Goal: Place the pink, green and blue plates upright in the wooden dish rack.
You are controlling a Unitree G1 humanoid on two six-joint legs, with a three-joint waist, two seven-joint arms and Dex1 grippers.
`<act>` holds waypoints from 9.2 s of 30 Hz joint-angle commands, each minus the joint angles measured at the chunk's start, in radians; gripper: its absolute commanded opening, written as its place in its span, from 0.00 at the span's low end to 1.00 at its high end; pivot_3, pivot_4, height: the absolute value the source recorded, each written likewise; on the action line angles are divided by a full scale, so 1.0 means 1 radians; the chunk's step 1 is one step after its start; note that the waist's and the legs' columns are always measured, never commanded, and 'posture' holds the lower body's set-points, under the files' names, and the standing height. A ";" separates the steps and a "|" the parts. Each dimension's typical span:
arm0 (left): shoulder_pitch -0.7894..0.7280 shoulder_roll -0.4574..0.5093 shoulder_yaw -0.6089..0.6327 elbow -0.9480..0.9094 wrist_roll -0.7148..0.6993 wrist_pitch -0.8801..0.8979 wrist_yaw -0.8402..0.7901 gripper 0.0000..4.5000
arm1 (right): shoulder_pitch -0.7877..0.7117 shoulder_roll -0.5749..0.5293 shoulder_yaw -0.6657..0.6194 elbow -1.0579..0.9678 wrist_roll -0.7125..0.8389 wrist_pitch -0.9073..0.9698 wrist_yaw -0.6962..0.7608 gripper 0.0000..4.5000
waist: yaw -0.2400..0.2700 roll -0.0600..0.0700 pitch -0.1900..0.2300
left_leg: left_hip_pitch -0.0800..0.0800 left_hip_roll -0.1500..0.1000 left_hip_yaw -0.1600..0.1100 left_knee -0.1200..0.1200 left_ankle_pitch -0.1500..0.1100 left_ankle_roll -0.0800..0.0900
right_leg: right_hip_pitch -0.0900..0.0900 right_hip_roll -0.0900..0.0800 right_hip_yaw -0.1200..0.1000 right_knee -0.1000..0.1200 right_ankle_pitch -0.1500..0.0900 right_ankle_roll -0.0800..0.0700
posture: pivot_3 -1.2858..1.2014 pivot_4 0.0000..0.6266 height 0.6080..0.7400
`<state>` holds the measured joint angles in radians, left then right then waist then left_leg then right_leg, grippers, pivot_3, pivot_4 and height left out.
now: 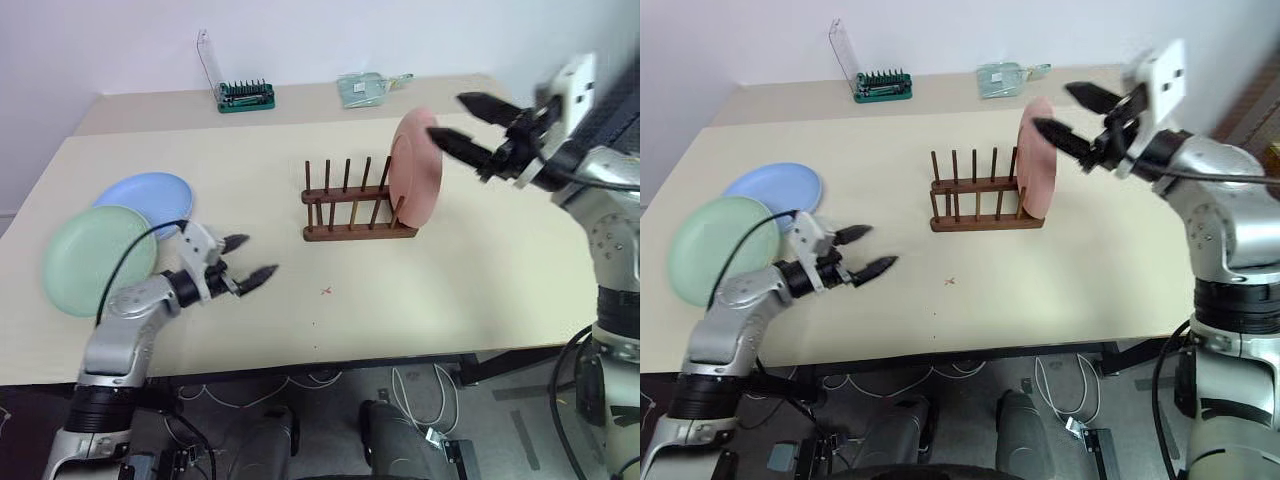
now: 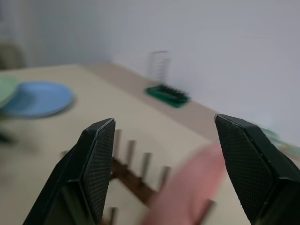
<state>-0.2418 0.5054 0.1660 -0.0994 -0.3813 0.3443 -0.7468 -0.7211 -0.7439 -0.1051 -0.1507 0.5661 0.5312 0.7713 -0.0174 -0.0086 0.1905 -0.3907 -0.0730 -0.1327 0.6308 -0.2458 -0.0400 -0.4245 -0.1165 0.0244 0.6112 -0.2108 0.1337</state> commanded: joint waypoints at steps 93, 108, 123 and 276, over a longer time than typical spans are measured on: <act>-0.701 -0.396 0.273 -0.288 -0.208 0.504 1.027 0.57 | -0.249 0.364 0.543 0.480 -1.232 -0.814 -0.474 0.00 | 0.002 -0.020 -0.003 | -0.001 -0.001 -0.002 -0.002 0.007 -0.014 | -0.002 0.001 -0.001 0.001 0.001 -0.001 | 0.52 0.24 1.00; -0.296 0.054 0.128 -0.043 0.031 0.174 0.594 0.67 | -0.049 0.522 0.123 -0.112 -0.397 -0.185 -0.247 0.00 | -0.006 -0.019 -0.002 | 0.000 -0.001 -0.003 -0.003 0.006 -0.012 | -0.003 0.002 0.000 0.002 0.001 -0.001 | 0.52 0.24 1.00; 0.007 -0.025 -0.148 -0.276 -0.059 0.130 0.204 0.67 | -0.023 0.691 -0.251 -0.303 0.187 0.553 -0.772 0.00 | -0.001 -0.011 -0.001 | 0.000 0.001 -0.002 -0.005 0.004 -0.009 | -0.005 0.002 -0.001 0.003 0.002 -0.004 | 0.52 0.24 1.00; 0.036 -0.135 -0.051 -0.152 0.104 -0.048 0.424 0.88 | -0.186 0.807 -0.139 -0.028 0.238 0.444 -0.801 0.00 | -0.004 -0.015 0.001 | -0.001 0.001 -0.004 -0.008 0.006 -0.011 | -0.006 0.004 -0.002 0.003 0.003 -0.005 | 0.52 0.24 1.00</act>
<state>-0.2069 0.3695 0.1057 -0.2057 -0.2613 0.3154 -0.3058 -0.8715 0.0481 -0.2246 -0.1705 0.7718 0.9714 -0.0053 -0.0212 -0.0232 0.1914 -0.3912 -0.0718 -0.1365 0.6232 -0.2402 -0.0508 -0.4306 -0.1130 0.0228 0.6145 -0.2078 0.1287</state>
